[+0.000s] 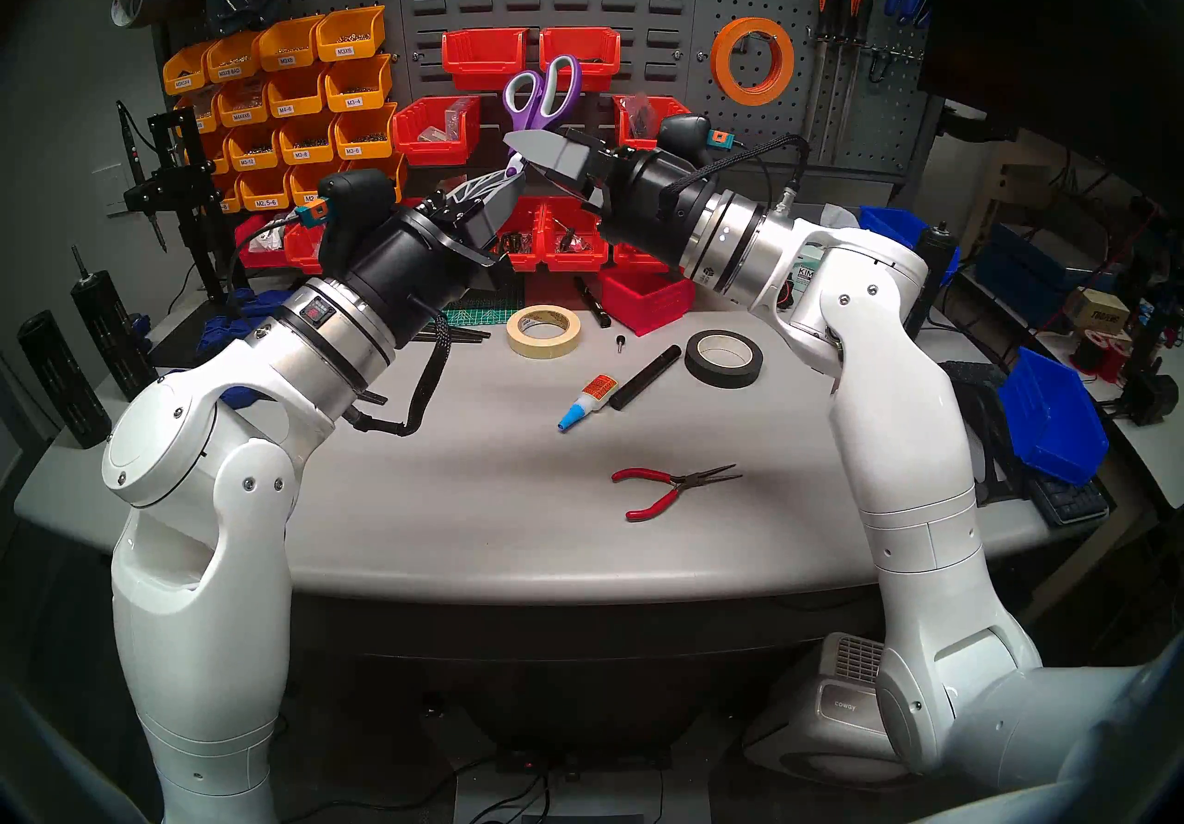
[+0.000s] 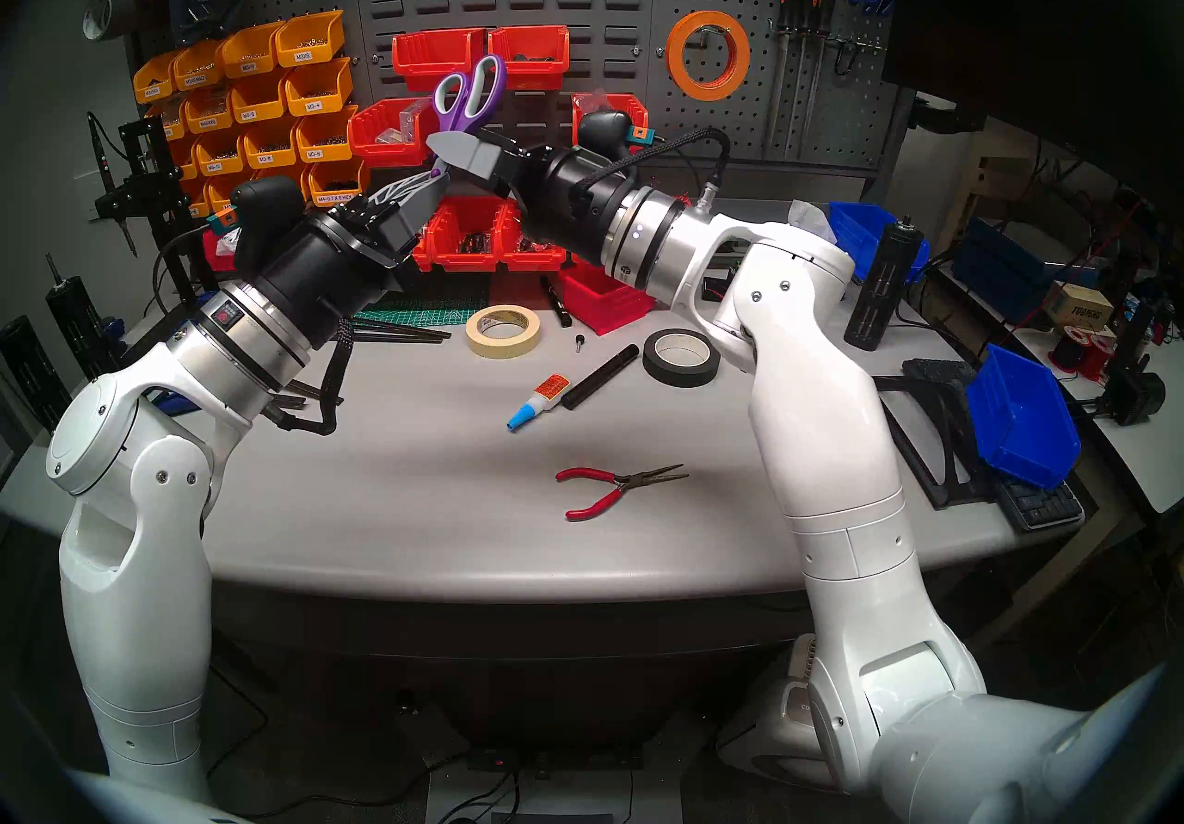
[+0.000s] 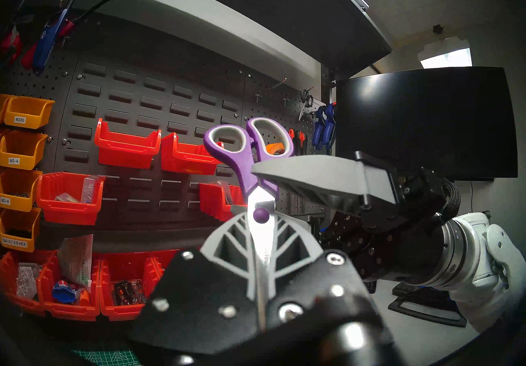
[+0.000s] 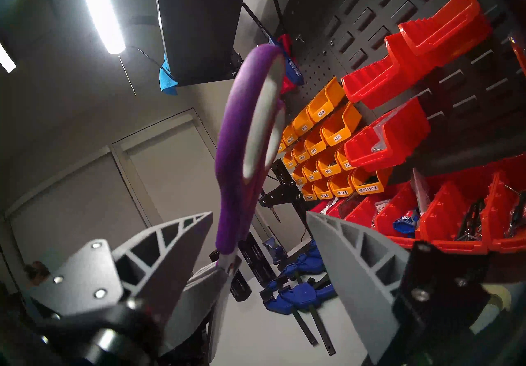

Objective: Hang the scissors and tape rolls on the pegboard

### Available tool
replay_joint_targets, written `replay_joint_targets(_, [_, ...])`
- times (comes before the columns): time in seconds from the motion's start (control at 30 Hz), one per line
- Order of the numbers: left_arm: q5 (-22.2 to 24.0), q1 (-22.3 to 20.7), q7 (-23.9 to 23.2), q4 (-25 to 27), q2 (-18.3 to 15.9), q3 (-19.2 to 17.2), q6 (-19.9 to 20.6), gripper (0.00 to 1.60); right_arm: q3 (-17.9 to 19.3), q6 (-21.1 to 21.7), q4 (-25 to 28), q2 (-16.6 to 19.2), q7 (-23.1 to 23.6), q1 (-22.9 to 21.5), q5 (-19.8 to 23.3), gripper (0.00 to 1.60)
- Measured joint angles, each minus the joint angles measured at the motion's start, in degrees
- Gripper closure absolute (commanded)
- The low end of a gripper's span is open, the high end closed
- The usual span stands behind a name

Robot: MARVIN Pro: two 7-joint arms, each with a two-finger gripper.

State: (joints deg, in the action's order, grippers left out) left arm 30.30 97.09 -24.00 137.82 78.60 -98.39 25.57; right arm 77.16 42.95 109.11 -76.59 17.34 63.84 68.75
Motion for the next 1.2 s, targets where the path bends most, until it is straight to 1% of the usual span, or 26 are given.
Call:
replay_joint_targets(0.03, [0.00, 0.12, 0.02, 0.01, 0.05, -0.01, 0.16, 1.60, -0.06, -0.05, -0.03, -0.07, 0.02, -0.12, -0.11, 0.80])
replay_joint_targets(0.07, [0.00, 0.25, 0.02, 0.01, 0.10, -0.03, 0.29, 1.60, -0.12, -0.11, -0.11, -0.18, 0.10, -0.29, -0.26, 0.77])
replay_joint_targets(0.1, [0.01, 0.33, 0.02, 0.01, 0.14, -0.05, 0.36, 1.60, -0.16, -0.16, -0.22, -0.26, 0.16, -0.42, -0.40, 0.69])
replay_joint_targets(0.13, [0.04, 0.40, 0.00, 0.02, 0.17, -0.06, 0.42, 1.60, -0.18, -0.22, -0.35, -0.33, 0.19, -0.51, -0.52, 0.65])
replay_joint_targets(0.17, [0.05, 0.44, -0.03, 0.02, 0.19, -0.07, 0.45, 1.60, -0.19, -0.24, -0.42, -0.37, 0.20, -0.56, -0.59, 0.65])
replay_joint_targets(0.23, [0.08, 0.53, -0.10, 0.04, 0.24, -0.07, 0.51, 1.60, -0.25, -0.31, -0.61, -0.48, 0.23, -0.68, -0.77, 0.52])
replay_joint_targets(0.27, [0.11, 0.59, -0.17, 0.07, 0.27, -0.08, 0.54, 1.60, -0.32, -0.35, -0.76, -0.54, 0.24, -0.77, -0.93, 0.36])
replay_joint_targets(0.33, [0.17, 0.69, -0.33, 0.16, 0.36, -0.08, 0.55, 1.60, -0.49, -0.40, -1.06, -0.69, 0.26, -0.97, -1.25, 0.35])
replay_joint_targets(0.4, [0.22, 0.76, -0.46, 0.23, 0.46, -0.08, 0.55, 1.60, -0.68, -0.43, -1.36, -0.85, 0.28, -1.16, -1.53, 0.50])
replay_joint_targets(0.43, [0.23, 0.78, -0.51, 0.26, 0.48, -0.08, 0.55, 1.60, -0.77, -0.43, -1.45, -0.90, 0.29, -1.25, -1.62, 0.85])
replay_joint_targets(0.47, [0.25, 0.82, -0.59, 0.28, 0.53, -0.08, 0.55, 1.60, -0.94, -0.42, -1.58, -0.98, 0.33, -1.39, -1.78, 1.09])
replay_joint_targets(0.5, [0.25, 0.83, -0.64, 0.30, 0.55, -0.08, 0.55, 1.60, -1.05, -0.42, -1.66, -1.03, 0.37, -1.47, -1.86, 1.60])
replay_joint_targets(0.73, [0.27, 0.94, -0.80, 0.33, 0.83, -0.22, 0.55, 1.60, -1.97, -0.44, -1.75, -1.40, 0.76, -1.91, -2.60, 1.60])
replay_joint_targets(0.97, [0.52, 0.93, -1.12, 0.49, 1.17, -0.52, 0.56, 1.60, -1.73, -0.56, -1.66, -1.49, 0.72, -1.92, -3.42, 1.60])
replay_joint_targets(1.0, [0.65, 0.91, -1.20, 0.50, 1.21, -0.59, 0.64, 1.56, -1.62, -0.58, -1.64, -1.50, 0.72, -1.92, -3.46, 1.60])
replay_joint_targets(1.03, [0.78, 0.90, -1.21, 0.53, 1.29, -0.67, 0.79, 1.48, -1.49, -0.61, -1.60, -1.52, 0.72, -1.92, -3.49, 1.60])
replay_joint_targets(1.1, [1.09, 0.89, -1.21, 0.55, 1.45, -0.89, 1.19, 1.19, -1.21, -0.64, -1.52, -1.53, 0.73, -1.92, -3.50, 1.60])
replay_joint_targets(1.13, [1.40, 0.88, -1.21, 0.56, 1.56, -1.14, 1.61, 0.19, -1.00, -0.68, -1.44, -1.53, 0.74, -1.91, -3.50, 1.60])
replay_joint_targets(1.17, [1.62, 0.87, -1.19, 0.57, 1.64, -1.37, 1.96, 0.00, -0.83, -0.69, -1.36, -1.51, 0.76, -1.91, -3.50, 1.60])
replay_joint_targets(1.2, [1.94, 0.87, -1.12, 0.59, 1.78, -1.97, 2.53, 0.00, -0.49, -0.73, -1.19, -1.42, 0.78, -1.90, -3.50, 1.60])
